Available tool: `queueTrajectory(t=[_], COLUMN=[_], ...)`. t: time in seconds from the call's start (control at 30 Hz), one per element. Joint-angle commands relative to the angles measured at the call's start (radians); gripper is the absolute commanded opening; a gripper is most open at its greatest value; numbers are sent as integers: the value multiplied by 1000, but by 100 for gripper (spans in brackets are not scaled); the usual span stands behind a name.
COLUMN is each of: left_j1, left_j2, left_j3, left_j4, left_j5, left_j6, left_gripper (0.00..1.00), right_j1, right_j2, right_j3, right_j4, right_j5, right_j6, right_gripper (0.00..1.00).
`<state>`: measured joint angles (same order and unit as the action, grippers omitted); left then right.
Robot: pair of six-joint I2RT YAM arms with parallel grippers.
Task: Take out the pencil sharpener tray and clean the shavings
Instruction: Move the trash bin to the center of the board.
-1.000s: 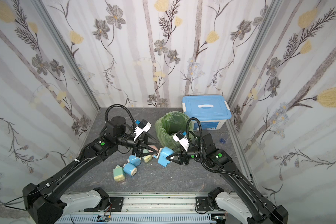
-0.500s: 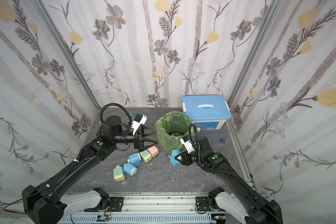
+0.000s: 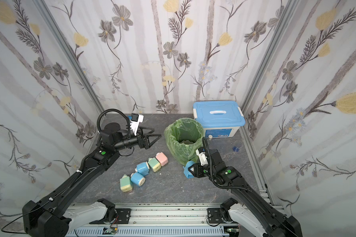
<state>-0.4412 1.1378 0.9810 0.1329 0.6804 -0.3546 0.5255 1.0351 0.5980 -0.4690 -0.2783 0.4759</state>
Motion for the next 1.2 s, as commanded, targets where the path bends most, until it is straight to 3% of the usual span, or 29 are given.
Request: queueTrajectory(t=[0.0, 0.27, 0.43, 0.6, 0.83, 1.17], left_j1=[11, 25, 27, 27, 27, 27], left_j2=[-6, -11, -21, -18, -22, -26], left_j3=[-8, -19, -25, -22, -27, -31], left_j4=[80, 117, 113, 114, 114, 112], left_j5=[-30, -18, -19, -15, -15, -12], left_j6=[-46, -72, -71, -72, -70, -67], left_gripper=[100, 100, 100, 100, 100, 100], right_j1=[31, 28, -58, -94, -103, -69], right_j2=[-21, -139, -154, -79, 55, 166], right_j3=[4, -5, -2, 51, 107, 106], right_j4=[-13, -56, -9, 66, 217, 422], right_j5=[137, 446, 472, 554, 596, 469], right_j6=[118, 228, 173, 100, -17, -175], right_gripper=[36, 36, 37, 38, 38, 38])
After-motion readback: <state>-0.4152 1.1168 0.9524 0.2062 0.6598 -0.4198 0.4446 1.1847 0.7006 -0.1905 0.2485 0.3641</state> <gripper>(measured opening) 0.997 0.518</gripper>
